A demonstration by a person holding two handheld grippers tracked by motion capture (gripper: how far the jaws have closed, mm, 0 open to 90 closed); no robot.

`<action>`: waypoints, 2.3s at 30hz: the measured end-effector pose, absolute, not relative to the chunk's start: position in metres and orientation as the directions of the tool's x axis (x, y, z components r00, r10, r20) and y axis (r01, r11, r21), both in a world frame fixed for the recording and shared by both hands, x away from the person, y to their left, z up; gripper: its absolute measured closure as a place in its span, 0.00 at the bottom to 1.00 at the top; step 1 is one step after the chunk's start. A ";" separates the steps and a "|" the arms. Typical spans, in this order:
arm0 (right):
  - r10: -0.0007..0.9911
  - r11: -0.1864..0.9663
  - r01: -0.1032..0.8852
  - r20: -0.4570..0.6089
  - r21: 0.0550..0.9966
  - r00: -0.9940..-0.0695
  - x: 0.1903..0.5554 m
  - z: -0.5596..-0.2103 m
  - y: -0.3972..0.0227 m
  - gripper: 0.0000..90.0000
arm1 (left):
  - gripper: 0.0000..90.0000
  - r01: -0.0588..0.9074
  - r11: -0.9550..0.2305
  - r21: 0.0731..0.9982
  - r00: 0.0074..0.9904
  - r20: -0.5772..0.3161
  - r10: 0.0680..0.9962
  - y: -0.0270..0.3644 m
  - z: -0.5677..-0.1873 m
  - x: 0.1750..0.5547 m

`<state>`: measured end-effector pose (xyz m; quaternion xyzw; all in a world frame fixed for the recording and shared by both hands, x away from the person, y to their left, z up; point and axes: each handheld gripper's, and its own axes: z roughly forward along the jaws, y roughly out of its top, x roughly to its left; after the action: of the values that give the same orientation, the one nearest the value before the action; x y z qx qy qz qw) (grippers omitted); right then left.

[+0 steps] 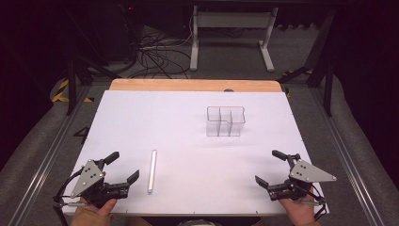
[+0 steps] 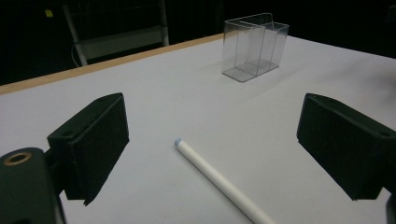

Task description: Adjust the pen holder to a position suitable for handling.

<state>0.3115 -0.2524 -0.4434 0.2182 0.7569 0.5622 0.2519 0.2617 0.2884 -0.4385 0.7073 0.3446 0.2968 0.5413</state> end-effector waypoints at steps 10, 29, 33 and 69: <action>0.606 0.277 0.047 -0.136 0.960 -0.784 0.312 -0.443 -0.251 0.01 | 0.13 0.175 -0.221 0.959 0.576 0.082 0.813 0.282 -0.435 0.259; 0.600 0.302 0.048 -0.150 0.952 -0.785 0.313 -0.437 -0.248 0.03 | 0.15 0.166 -0.245 0.955 0.620 0.092 0.779 0.282 -0.431 0.257; 0.599 0.309 0.050 -0.154 0.950 -0.786 0.316 -0.432 -0.246 0.03 | 0.15 0.165 -0.247 0.955 0.618 0.095 0.781 0.281 -0.431 0.257; 0.545 0.465 0.054 -0.238 0.884 -0.804 0.369 -0.391 -0.206 0.03 | 0.15 0.188 -0.273 0.943 0.605 0.108 0.789 0.280 -0.434 0.258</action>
<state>0.3693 -0.2064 -0.3915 0.1833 0.8173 0.4836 0.2541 0.2581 0.2805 -0.4337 0.7403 0.3300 0.2976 0.5045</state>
